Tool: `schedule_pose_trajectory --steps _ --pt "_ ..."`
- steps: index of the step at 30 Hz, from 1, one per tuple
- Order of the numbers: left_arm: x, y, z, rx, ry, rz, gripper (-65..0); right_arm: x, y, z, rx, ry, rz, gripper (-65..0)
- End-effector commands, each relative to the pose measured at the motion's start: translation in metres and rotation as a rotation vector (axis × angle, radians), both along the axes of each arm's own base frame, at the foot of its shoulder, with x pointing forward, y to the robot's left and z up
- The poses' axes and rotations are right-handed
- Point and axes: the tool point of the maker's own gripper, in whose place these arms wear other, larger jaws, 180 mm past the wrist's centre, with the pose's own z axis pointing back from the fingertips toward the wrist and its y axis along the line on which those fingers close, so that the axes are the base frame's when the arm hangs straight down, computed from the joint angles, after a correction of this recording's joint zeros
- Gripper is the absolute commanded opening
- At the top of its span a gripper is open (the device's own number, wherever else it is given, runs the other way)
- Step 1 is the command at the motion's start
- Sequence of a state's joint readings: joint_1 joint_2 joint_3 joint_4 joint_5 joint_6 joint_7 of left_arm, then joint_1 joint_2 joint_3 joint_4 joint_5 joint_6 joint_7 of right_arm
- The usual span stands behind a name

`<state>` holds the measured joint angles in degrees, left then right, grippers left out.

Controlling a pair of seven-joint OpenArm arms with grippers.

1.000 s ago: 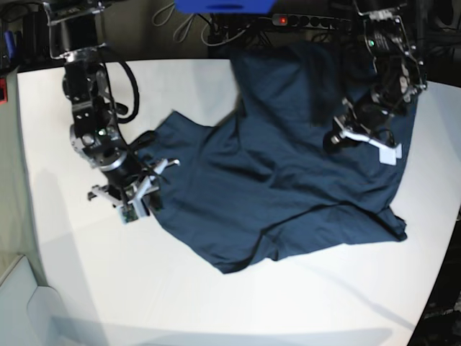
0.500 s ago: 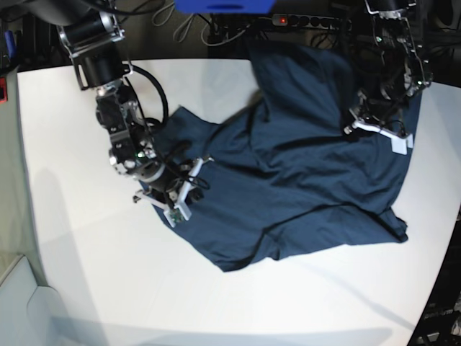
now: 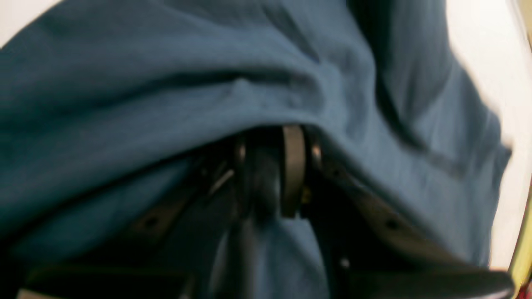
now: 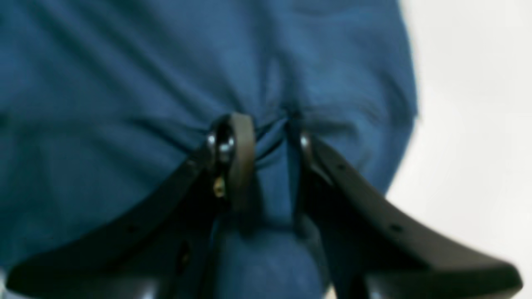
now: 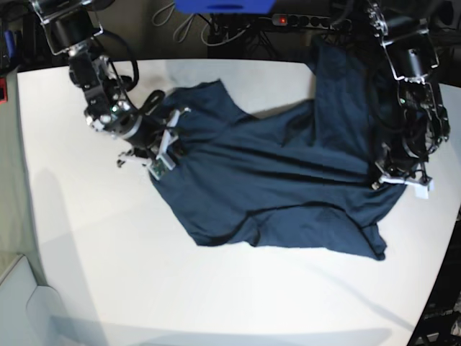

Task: Layout the t-shirt on the table in an organized manner, then fold the t-shirt properly
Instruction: 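Drag the shirt edge with the right gripper away from the left gripper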

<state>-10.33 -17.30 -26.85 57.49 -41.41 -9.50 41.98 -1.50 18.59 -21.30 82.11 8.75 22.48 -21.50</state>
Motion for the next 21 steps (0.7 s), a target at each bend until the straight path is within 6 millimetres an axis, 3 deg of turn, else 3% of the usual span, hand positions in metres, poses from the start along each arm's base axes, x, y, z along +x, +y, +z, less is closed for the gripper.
schedule_pose_trajectory --steps 1,8,11,15,19,21 --pt "0.02 0.011 0.016 0.047 -0.029 0.014 -52.9 -0.019 0.003 -0.005 -0.023 0.035 0.052 -51.0" --pt "0.1 -0.013 0.069 0.175 -0.149 -0.081 -52.9 -0.081 0.047 0.005 0.048 0.064 0.187 -51.0" --pt "0.123 -0.026 0.096 0.198 -0.201 -0.126 -52.9 -0.085 0.058 0.018 0.063 0.035 0.225 -51.0" --pt "0.123 -0.032 0.129 0.229 -0.241 -0.181 -53.0 -0.071 0.051 0.051 0.067 -0.063 0.223 -51.0" --pt "0.087 -0.037 0.131 0.236 -0.215 -0.219 -53.0 -0.038 0.038 0.083 0.065 -0.172 0.173 -51.0" --pt "0.059 -0.051 0.119 0.211 -0.178 -0.243 -53.1 -0.022 0.035 0.092 0.057 -0.212 0.166 -51.0"
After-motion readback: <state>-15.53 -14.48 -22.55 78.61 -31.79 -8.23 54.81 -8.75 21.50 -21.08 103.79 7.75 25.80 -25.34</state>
